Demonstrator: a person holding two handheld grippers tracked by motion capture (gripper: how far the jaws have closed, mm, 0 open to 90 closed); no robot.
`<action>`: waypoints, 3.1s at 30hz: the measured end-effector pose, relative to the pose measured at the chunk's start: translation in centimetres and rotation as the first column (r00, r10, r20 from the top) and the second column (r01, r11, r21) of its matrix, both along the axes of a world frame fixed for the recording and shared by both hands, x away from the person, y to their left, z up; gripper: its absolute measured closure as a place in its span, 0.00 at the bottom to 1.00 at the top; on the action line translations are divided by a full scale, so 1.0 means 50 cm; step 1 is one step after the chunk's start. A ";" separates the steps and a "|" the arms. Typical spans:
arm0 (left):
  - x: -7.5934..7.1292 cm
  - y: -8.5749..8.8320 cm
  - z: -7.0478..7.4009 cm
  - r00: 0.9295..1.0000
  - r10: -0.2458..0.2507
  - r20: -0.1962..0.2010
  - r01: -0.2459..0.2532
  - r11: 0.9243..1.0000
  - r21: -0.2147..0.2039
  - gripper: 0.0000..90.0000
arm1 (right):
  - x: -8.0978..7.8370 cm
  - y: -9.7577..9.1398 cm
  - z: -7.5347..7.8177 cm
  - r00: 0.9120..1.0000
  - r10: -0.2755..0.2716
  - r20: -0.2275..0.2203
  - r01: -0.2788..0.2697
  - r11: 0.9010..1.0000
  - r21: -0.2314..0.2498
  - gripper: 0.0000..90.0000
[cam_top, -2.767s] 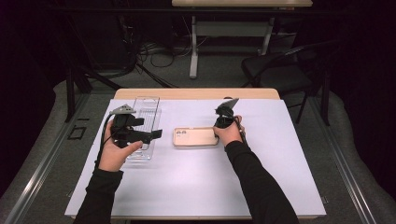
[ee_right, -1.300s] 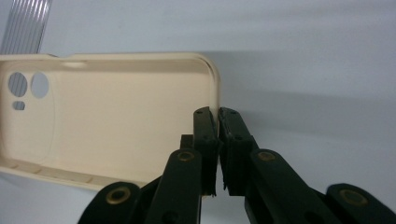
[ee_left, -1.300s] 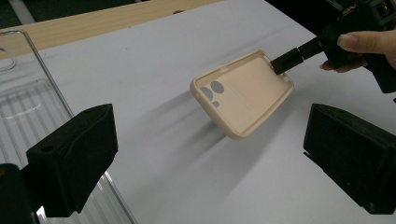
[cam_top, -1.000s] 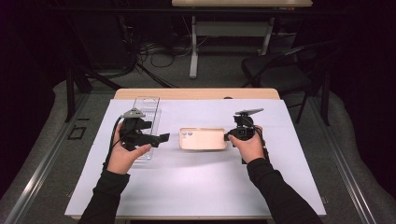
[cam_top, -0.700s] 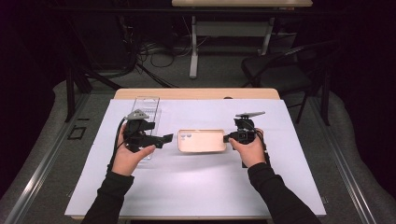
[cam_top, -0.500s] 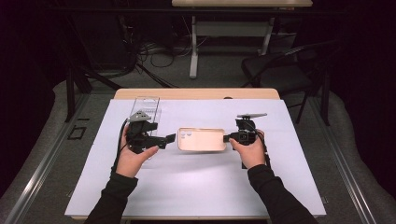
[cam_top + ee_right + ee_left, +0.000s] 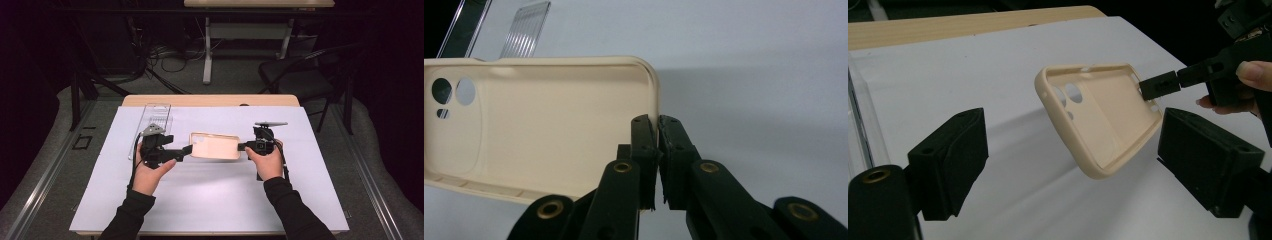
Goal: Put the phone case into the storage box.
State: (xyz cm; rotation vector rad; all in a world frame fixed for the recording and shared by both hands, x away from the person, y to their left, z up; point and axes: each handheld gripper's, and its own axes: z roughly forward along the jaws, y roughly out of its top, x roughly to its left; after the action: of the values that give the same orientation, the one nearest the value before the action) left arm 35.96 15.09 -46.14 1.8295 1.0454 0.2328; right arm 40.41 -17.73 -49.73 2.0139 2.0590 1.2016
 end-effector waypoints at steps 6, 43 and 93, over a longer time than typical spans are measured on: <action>-0.006 -0.006 -0.017 0.999 0.000 -0.037 -0.002 0.999 -0.035 0.17 | 0.000 0.000 0.003 1.000 -0.008 0.003 0.008 1.000 0.011 0.96; -0.024 -0.038 -0.082 0.995 0.021 -0.102 -0.036 0.988 -0.148 0.38 | -0.010 0.018 0.001 1.000 0.000 0.010 -0.001 0.998 0.062 0.96; -0.032 -0.021 -0.101 0.985 0.072 -0.159 -0.126 0.924 -0.360 0.69 | -0.017 0.021 -0.010 1.000 0.003 0.021 -0.005 0.994 0.113 0.96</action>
State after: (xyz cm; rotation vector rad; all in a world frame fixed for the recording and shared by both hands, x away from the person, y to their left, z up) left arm 34.34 14.03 -51.22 1.4697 1.1945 -0.0372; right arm 39.56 -16.67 -50.23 2.0350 2.0301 1.3641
